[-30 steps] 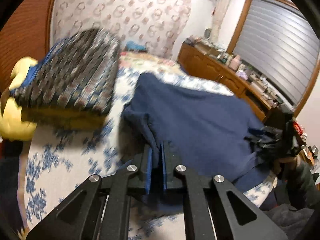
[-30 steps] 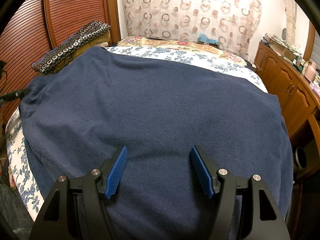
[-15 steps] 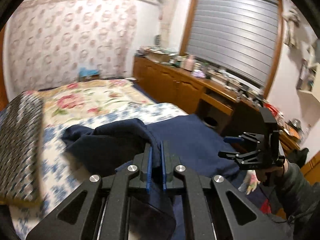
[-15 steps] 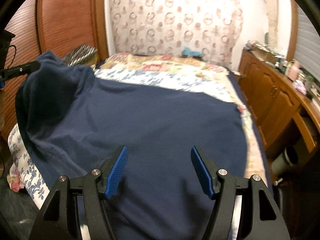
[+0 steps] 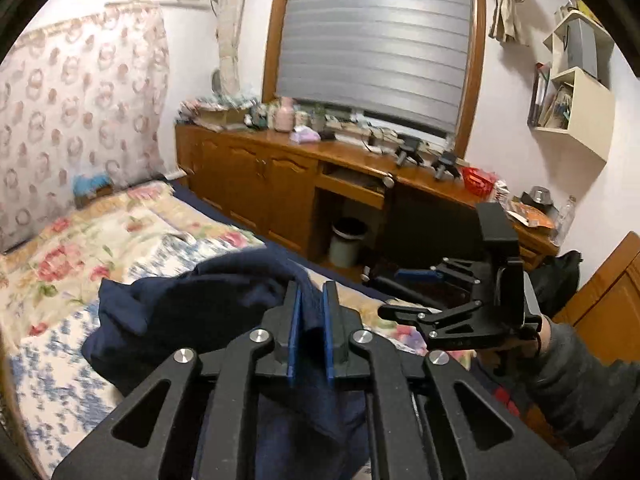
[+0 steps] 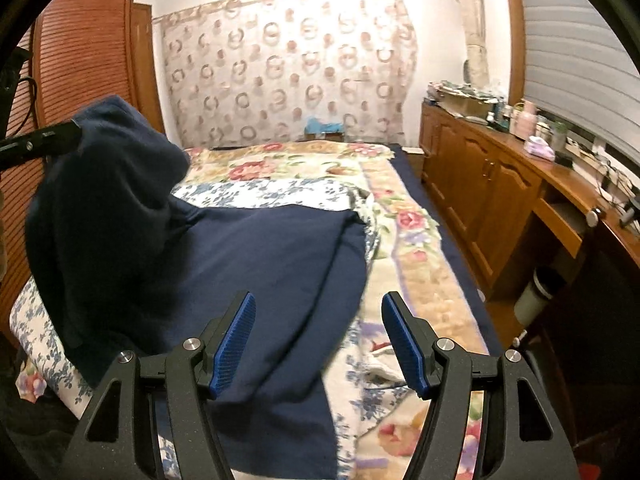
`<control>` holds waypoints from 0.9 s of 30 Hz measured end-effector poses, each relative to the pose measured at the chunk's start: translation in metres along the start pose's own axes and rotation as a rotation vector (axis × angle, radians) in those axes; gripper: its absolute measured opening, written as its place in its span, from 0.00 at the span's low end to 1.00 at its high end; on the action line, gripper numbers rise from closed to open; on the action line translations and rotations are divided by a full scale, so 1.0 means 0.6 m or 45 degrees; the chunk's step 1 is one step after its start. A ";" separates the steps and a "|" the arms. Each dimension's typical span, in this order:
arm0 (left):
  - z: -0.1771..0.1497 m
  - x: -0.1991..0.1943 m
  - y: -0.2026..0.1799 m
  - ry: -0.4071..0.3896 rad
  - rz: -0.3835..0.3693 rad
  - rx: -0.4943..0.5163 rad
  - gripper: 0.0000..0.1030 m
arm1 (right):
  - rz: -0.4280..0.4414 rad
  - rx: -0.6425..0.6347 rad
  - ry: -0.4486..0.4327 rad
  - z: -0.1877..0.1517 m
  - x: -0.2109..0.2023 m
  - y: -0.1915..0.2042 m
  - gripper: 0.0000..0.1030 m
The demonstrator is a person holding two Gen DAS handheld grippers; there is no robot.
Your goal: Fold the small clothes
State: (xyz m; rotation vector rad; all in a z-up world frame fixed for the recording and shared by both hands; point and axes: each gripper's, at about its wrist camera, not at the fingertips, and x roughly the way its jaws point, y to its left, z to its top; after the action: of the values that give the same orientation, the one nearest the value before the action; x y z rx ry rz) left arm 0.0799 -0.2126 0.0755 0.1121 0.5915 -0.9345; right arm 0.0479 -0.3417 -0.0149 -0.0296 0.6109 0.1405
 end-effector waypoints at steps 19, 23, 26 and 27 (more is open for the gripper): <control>-0.100 -0.018 0.104 0.036 0.288 -0.144 0.73 | 0.102 -0.054 0.077 0.013 0.071 0.034 0.66; -0.127 -0.033 0.132 0.049 0.336 -0.189 0.73 | 0.130 -0.063 0.099 0.028 0.093 0.034 0.66; -0.141 -0.040 0.150 0.047 0.354 -0.227 0.73 | 0.141 -0.078 0.115 0.036 0.103 0.034 0.66; -0.143 -0.042 0.154 0.046 0.357 -0.235 0.73 | 0.146 -0.080 0.123 0.038 0.109 0.034 0.66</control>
State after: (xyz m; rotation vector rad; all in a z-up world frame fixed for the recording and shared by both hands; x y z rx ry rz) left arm 0.1041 -0.1096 0.0019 0.0446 0.6737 -0.6044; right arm 0.1112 -0.3117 -0.0334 -0.0622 0.7049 0.2704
